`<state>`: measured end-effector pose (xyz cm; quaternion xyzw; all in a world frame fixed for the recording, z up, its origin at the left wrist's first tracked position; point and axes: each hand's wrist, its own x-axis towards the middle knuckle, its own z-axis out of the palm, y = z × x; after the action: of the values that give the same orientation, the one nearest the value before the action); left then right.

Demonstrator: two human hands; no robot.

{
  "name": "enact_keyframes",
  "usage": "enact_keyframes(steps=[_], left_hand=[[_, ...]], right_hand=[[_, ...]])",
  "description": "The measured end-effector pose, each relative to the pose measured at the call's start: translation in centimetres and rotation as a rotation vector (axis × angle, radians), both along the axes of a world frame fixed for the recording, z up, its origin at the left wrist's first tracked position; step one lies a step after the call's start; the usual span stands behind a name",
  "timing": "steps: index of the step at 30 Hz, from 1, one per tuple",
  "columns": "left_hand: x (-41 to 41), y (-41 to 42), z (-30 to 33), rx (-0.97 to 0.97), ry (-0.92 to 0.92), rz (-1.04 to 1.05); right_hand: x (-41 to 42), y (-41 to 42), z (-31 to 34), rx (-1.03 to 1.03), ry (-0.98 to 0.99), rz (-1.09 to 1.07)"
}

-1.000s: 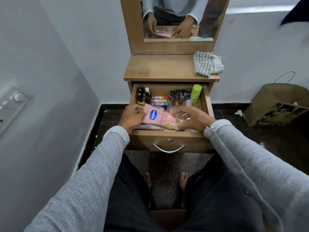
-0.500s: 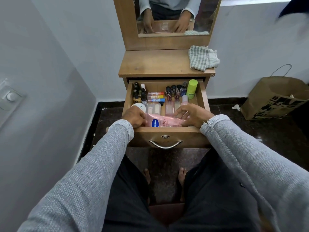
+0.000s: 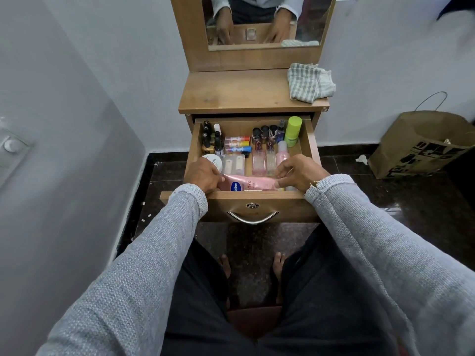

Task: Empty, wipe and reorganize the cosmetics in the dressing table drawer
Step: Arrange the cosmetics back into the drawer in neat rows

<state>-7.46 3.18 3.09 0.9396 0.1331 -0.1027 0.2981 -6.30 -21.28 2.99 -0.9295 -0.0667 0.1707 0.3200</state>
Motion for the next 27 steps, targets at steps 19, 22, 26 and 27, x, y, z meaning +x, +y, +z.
enact_keyframes(steps=[19,22,26,27], left_hand=[[-0.06,-0.33,0.22,-0.008,0.082,-0.059],[-0.14,-0.49,0.5,-0.006,0.115,-0.078],[-0.13,-0.52,0.56,-0.008,0.12,-0.076],[-0.13,-0.49,0.52,-0.006,0.115,-0.081]], right_hand=[[-0.63,0.56,0.35,-0.067,-0.033,-0.091],[-0.67,0.57,0.32,-0.089,-0.042,-0.079],[-0.62,0.55,0.38,-0.056,-0.024,-0.058],[-0.58,0.51,0.36,-0.043,-0.017,-0.05]])
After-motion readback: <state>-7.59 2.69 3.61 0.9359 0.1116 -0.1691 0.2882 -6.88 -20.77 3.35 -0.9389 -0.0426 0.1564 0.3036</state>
